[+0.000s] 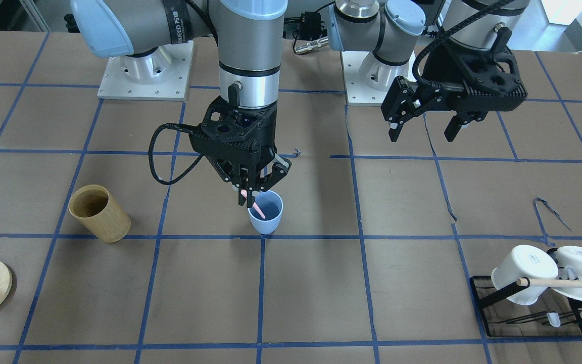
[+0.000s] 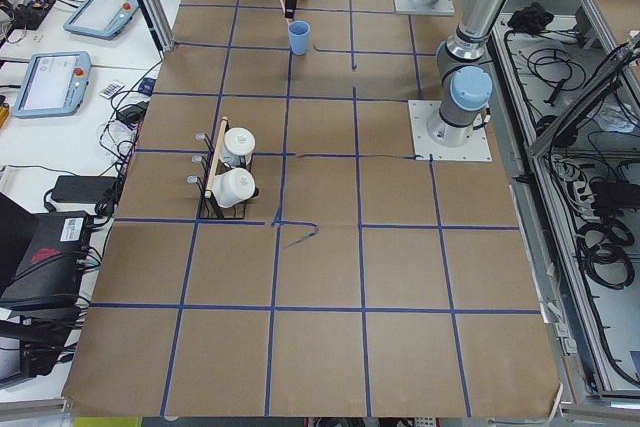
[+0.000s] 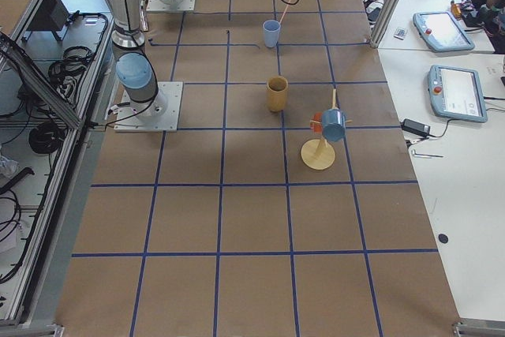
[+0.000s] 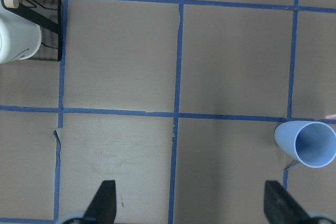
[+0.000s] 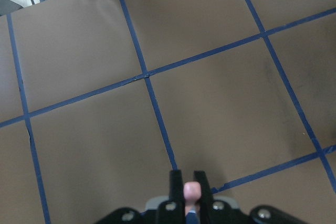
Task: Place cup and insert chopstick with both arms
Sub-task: 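Carry the chopstick over the blue cup with the right gripper, then lower the chopstick into the blue cup and open the right gripper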
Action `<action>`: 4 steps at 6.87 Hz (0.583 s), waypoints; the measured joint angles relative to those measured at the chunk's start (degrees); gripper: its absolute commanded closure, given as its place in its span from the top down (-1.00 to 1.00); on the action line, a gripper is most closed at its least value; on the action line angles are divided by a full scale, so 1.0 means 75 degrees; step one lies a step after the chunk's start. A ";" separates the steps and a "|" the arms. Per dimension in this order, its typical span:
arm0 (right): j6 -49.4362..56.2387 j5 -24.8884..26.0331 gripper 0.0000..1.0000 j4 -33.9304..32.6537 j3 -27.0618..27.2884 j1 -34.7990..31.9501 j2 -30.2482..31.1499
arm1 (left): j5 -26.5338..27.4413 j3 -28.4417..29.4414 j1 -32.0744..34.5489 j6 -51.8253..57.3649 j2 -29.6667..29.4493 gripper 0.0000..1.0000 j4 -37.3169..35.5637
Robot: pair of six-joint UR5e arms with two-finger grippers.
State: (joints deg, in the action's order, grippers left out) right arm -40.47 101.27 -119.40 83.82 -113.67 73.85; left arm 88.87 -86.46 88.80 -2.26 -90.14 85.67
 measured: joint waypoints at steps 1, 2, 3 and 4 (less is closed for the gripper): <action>-0.0041 -0.0030 -1.00 0.0038 0.0073 -0.0012 0.0004 | -0.0001 -0.0034 -0.0023 0.0005 -0.0008 1.00 -0.0008; -0.0115 -0.0063 -1.00 0.0154 0.0116 -0.0016 0.0011 | -0.0002 -0.0044 -0.0033 0.0007 -0.0013 1.00 -0.0016; -0.0155 -0.0081 -0.97 0.0313 0.0127 -0.0022 0.0030 | -0.0002 -0.0052 -0.0036 0.0009 -0.0016 1.00 -0.0019; -0.0180 -0.0087 0.12 0.0442 0.0134 -0.0037 0.0059 | -0.0002 -0.0057 -0.0038 0.0009 -0.0019 1.00 -0.0023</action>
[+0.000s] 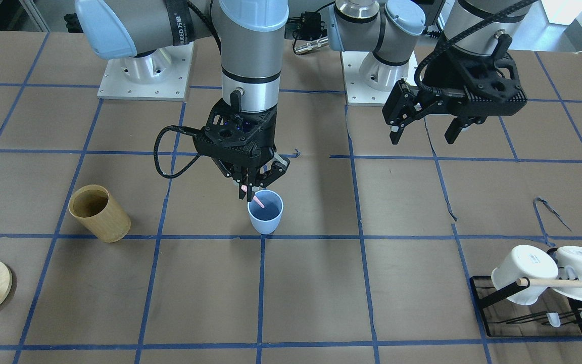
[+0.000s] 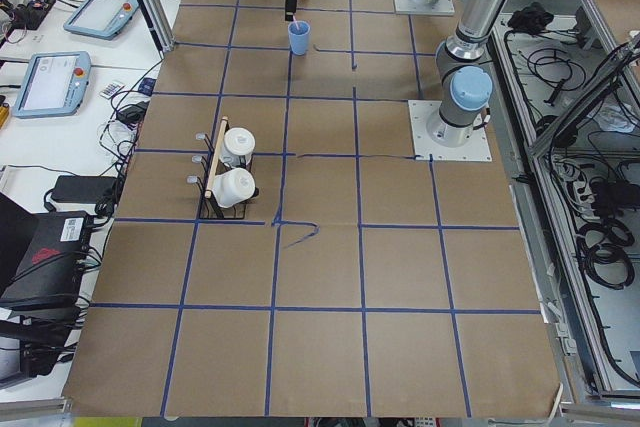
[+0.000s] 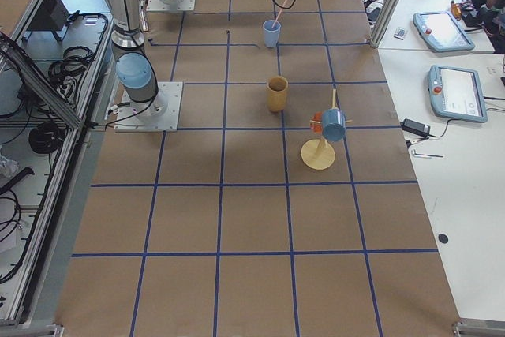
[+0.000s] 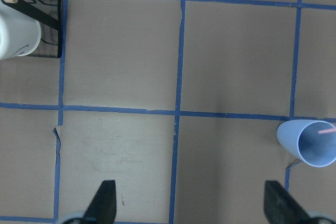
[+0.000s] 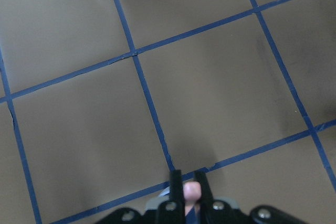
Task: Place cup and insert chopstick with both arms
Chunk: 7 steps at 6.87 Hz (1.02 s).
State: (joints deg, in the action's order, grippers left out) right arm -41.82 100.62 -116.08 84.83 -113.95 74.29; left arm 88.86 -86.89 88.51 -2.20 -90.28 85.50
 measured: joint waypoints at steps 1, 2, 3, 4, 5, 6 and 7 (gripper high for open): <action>0.0006 -0.0001 0.99 0.0042 0.0005 -0.0017 0.0003 | 0.0002 -0.0017 0.0001 0.0000 -0.0016 1.00 -0.0009; 0.0038 0.0016 1.00 0.0031 0.0006 -0.0024 0.0000 | 0.0011 -0.0034 0.0001 0.0000 -0.0032 1.00 -0.0016; 0.0061 0.0025 1.00 0.0017 -0.0018 -0.0025 0.0008 | 0.0015 -0.0028 -0.0029 0.0000 -0.0055 1.00 -0.0032; 0.0090 0.0011 1.00 0.0028 -0.0095 -0.0007 0.0013 | 0.0014 -0.0015 -0.0062 -0.0002 -0.0101 1.00 -0.0053; 0.0178 -0.0069 1.00 0.0106 -0.0211 0.0060 0.0025 | 0.0012 -0.0018 -0.0066 -0.0005 -0.0129 1.00 -0.0062; 0.0385 -0.0297 1.00 0.0334 -0.0345 0.0234 0.0044 | 0.0012 -0.0032 -0.0064 -0.0003 -0.0119 1.00 -0.0066; 0.0734 -0.0654 1.00 0.0820 -0.0494 0.0575 0.0117 | 0.0014 -0.0044 -0.0051 -0.0003 -0.0132 1.00 -0.0068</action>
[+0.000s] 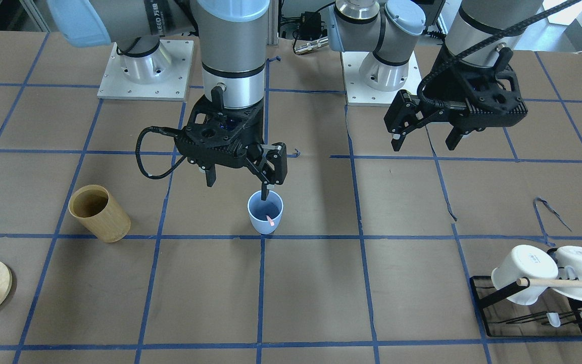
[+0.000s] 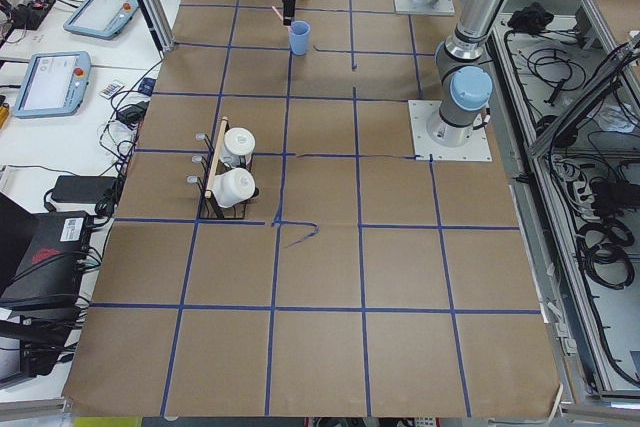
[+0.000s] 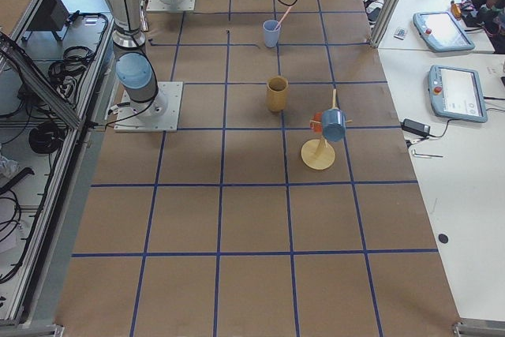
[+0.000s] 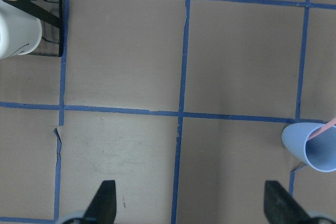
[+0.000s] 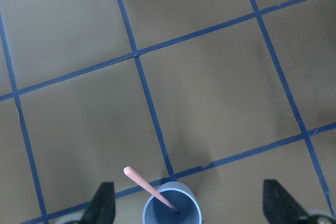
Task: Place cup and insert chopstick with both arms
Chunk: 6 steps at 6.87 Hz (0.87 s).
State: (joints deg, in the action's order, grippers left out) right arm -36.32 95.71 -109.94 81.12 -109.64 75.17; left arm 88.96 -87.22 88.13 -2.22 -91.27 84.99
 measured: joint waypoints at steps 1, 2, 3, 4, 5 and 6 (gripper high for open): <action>0.0503 -0.0349 1.00 0.0637 -0.0118 0.0417 0.0138 | 0.0005 -0.0002 0.0015 -0.0005 -0.0019 1.00 0.0000; 0.1253 -0.0627 1.00 0.1390 -0.0162 0.0855 0.0291 | 0.0008 0.0000 0.0021 -0.0007 -0.0009 1.00 0.0000; 0.2052 -0.0742 1.00 0.2218 -0.0162 0.1130 0.0387 | 0.0012 0.0006 0.0029 -0.0008 0.0004 1.00 0.0000; 0.2770 -0.0750 1.00 0.3009 -0.0163 0.1289 0.0480 | 0.0017 0.0008 0.0034 -0.0008 0.0008 1.00 0.0000; 0.3241 -0.0722 1.00 0.3669 -0.0151 0.1452 0.0632 | 0.0019 0.0003 0.0040 -0.0009 0.0020 1.00 0.0000; 0.3680 -0.0716 1.00 0.4185 -0.0127 0.1794 0.0868 | 0.0021 0.0000 0.0043 -0.0009 0.0045 1.00 0.0000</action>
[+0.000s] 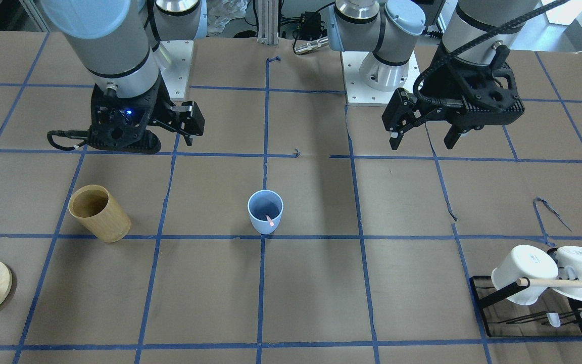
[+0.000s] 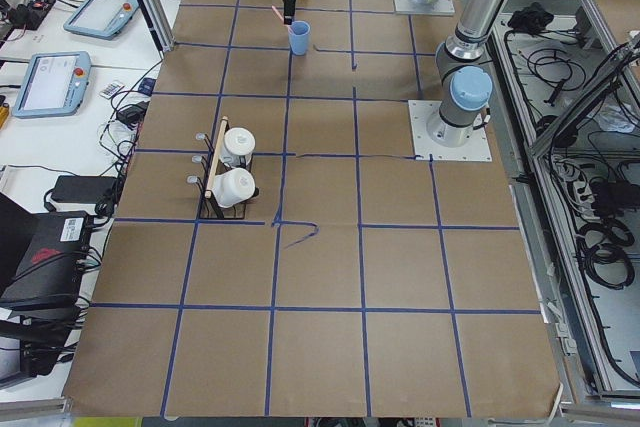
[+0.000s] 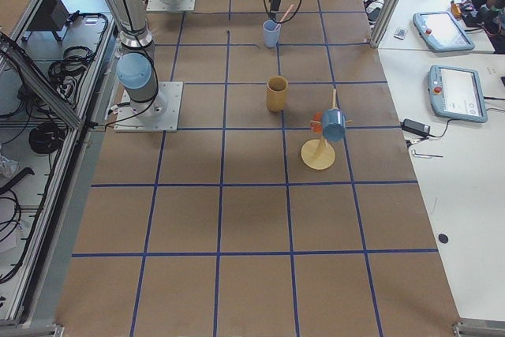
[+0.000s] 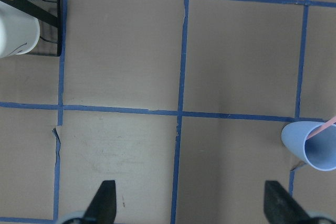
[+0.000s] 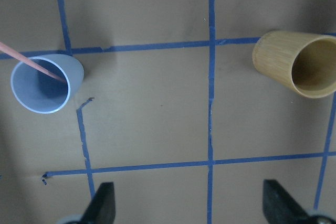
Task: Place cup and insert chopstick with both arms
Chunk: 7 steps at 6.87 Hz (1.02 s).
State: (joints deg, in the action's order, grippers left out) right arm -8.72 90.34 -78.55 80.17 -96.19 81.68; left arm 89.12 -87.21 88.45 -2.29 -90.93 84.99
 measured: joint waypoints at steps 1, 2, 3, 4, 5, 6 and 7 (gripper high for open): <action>0.0342 0.0019 1.00 0.0304 0.0079 0.0367 0.0301 | -0.0002 0.0005 -0.0001 0.0000 0.0010 1.00 0.0000; 0.0465 0.0059 1.00 0.0388 0.0347 0.0588 0.0648 | -0.0002 0.0007 -0.0001 0.0000 0.0015 1.00 0.0000; 0.0489 0.0099 1.00 0.0092 0.0789 0.0671 0.0975 | 0.0020 0.0006 0.0002 0.0000 0.0045 1.00 0.0000; 0.0494 0.0178 1.00 -0.0336 0.1192 0.0698 0.1237 | 0.0063 -0.0023 0.0006 0.0000 0.0078 1.00 0.0031; 0.0489 0.0301 1.00 -0.0579 0.1410 0.0710 0.1380 | 0.0078 -0.0077 0.0010 -0.0002 0.0094 1.00 0.0086; 0.0482 0.0404 1.00 -0.0677 0.1502 0.0719 0.1458 | 0.0064 -0.0127 0.0015 -0.0005 0.0112 1.00 0.0128; 0.0484 0.0468 1.00 -0.0716 0.1537 0.0719 0.1491 | 0.0069 -0.0144 0.0021 -0.0003 0.0126 1.00 0.0209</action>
State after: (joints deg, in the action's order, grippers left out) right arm -5.09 93.85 -83.91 91.69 -90.79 92.86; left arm 89.64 -88.30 88.61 -2.31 -89.99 86.56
